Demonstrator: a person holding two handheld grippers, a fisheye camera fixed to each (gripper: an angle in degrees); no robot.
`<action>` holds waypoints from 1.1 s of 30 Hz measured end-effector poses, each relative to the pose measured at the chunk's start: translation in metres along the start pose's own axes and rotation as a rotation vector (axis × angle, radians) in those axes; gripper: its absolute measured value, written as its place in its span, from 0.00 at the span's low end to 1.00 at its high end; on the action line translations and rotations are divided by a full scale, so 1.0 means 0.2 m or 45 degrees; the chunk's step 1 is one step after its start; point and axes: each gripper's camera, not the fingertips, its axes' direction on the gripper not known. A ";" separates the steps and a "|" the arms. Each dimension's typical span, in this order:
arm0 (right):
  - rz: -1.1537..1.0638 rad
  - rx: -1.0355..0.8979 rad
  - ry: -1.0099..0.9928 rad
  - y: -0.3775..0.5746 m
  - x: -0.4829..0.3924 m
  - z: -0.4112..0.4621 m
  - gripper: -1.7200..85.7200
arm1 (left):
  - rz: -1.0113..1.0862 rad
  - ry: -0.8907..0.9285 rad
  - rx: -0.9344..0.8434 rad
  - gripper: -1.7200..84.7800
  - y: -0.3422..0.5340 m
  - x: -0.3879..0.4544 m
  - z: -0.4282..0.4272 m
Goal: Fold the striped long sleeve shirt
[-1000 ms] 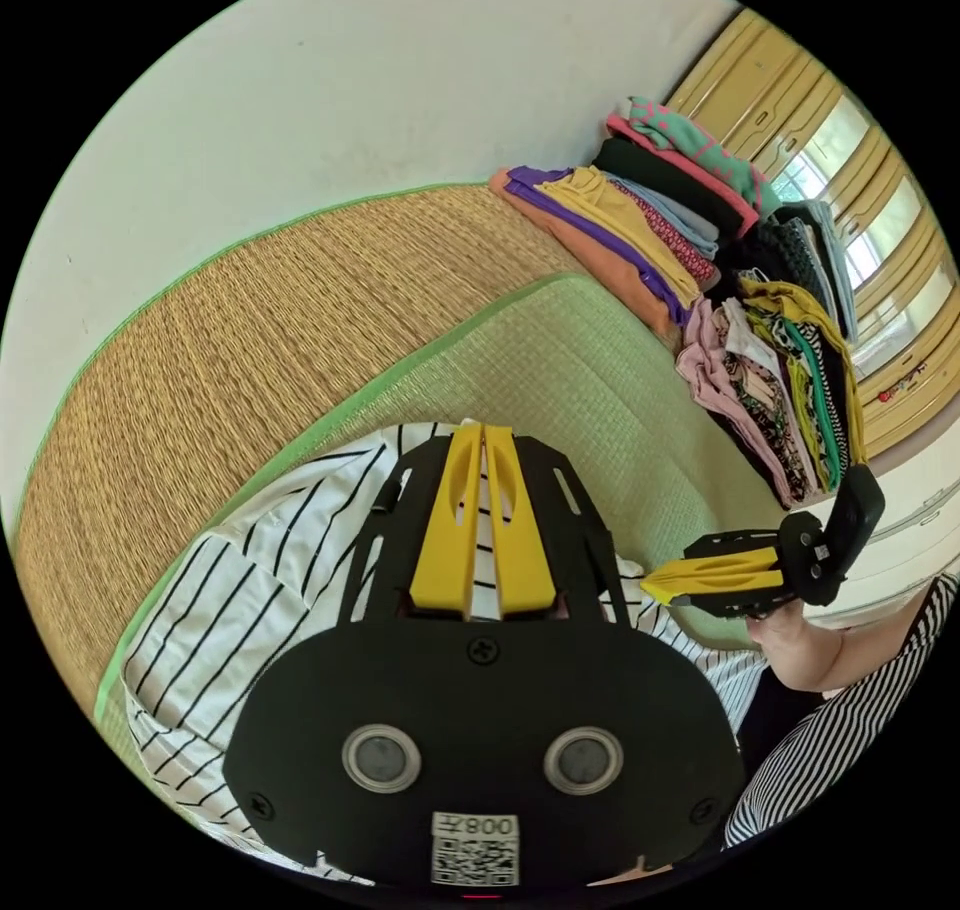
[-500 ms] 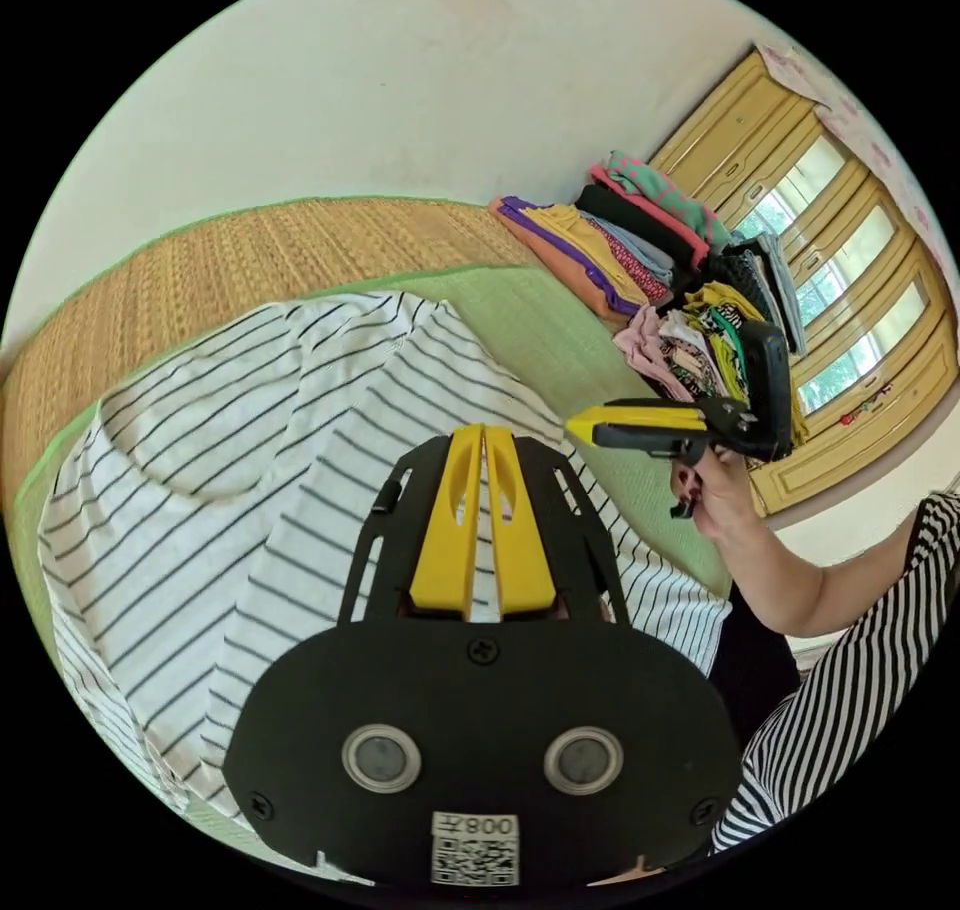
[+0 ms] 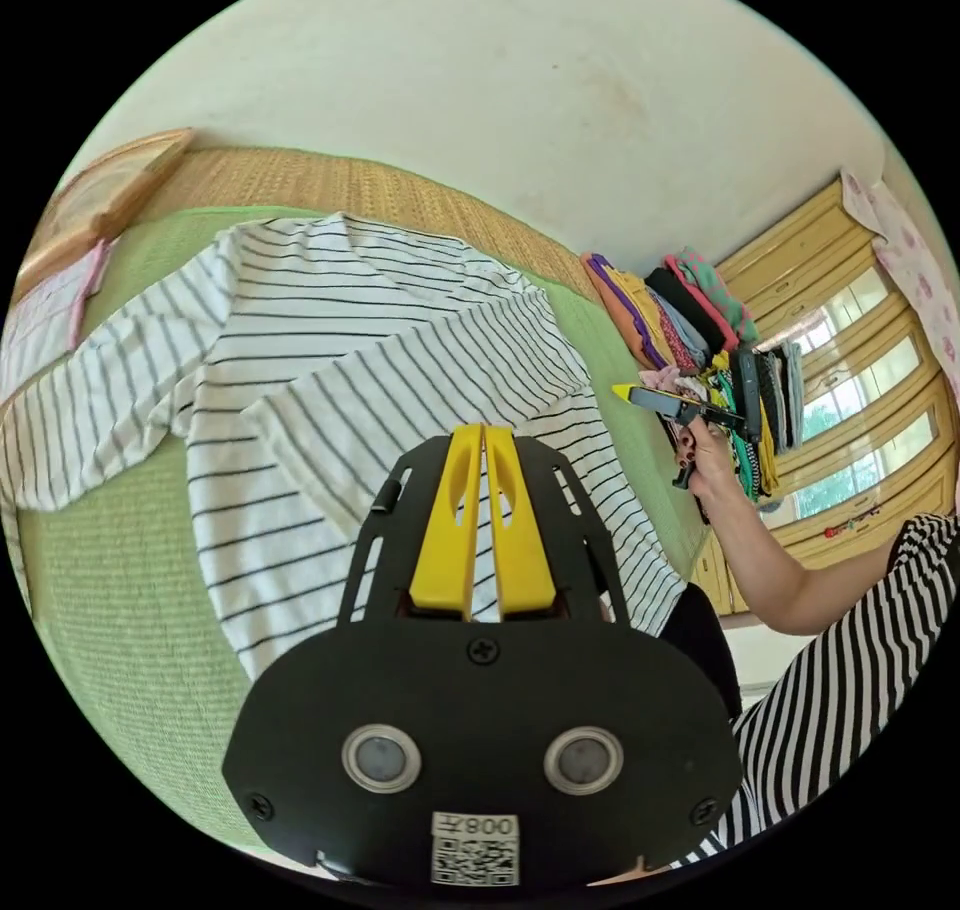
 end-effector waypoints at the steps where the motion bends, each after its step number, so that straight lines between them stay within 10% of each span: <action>1: -0.014 0.008 -0.044 -0.03 -0.08 -0.05 0.02 | -0.089 -0.057 0.050 0.03 0.17 -0.13 -0.11; 11: -0.331 -0.126 -0.216 -0.56 -1.14 -0.16 0.07 | -0.562 -0.442 0.410 0.11 1.30 -1.14 -0.87; 33: -1.199 -0.475 -0.192 -1.80 -4.23 0.47 0.11 | -0.688 -0.244 0.423 0.05 2.19 -2.22 -0.93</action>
